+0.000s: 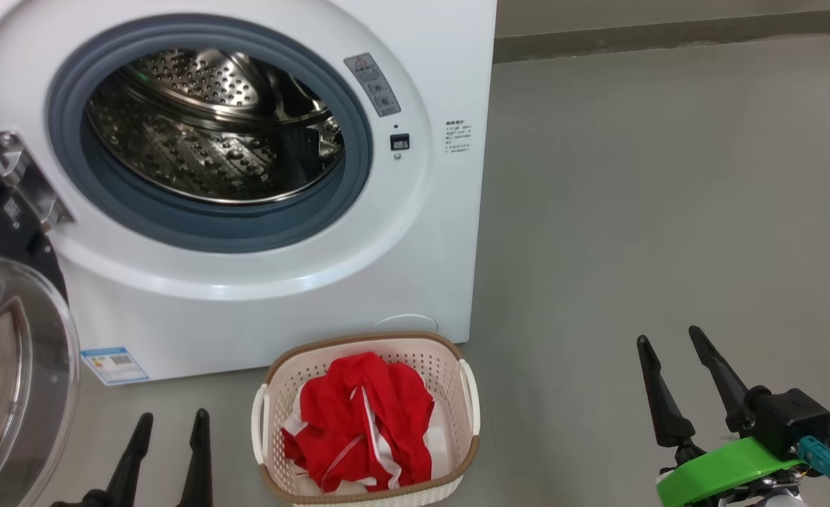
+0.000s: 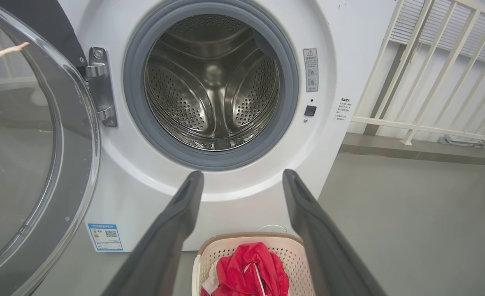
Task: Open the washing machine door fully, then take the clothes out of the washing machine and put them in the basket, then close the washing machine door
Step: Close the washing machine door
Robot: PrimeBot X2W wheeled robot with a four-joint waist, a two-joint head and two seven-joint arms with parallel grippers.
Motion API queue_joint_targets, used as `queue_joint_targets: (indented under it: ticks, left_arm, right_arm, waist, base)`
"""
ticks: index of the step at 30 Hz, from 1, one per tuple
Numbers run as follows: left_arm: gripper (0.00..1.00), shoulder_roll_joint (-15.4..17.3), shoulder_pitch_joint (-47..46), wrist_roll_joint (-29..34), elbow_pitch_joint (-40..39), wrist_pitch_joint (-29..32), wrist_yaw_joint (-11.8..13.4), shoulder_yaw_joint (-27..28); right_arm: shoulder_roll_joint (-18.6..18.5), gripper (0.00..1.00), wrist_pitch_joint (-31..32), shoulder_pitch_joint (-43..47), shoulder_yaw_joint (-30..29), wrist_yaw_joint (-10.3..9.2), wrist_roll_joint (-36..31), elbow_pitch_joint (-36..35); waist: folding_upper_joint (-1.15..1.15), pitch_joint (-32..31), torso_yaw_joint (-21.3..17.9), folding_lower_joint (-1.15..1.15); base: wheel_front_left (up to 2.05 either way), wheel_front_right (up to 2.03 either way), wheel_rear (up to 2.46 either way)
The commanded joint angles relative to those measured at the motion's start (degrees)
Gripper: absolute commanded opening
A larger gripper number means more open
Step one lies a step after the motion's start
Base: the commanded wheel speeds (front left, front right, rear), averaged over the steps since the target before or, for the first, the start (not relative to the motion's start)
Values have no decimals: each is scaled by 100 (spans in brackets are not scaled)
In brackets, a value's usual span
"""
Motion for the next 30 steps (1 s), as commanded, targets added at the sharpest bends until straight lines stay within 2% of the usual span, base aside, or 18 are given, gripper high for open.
queue_joint_targets:
  ticks: [1,18,30]
  left_arm:
    - [100,67,-90,-52,-171,-69,-22,190]
    - [100,-1,-66,-3,-230,-69,66,258]
    - [100,-36,12,88,-392,-69,220,273]
  right_arm:
    - [-71,100,-36,-88,113,19,-4,-124]
    - [-43,100,-36,-117,178,19,-10,-111]
    - [-29,100,-36,-104,340,19,22,-104]
  waist:
    - [0,6,17,0]
    - [0,19,225,0]
    - [0,-46,801,0]
  base:
    - [-64,64,0]
    - [-7,7,0]
    - [0,0,0]
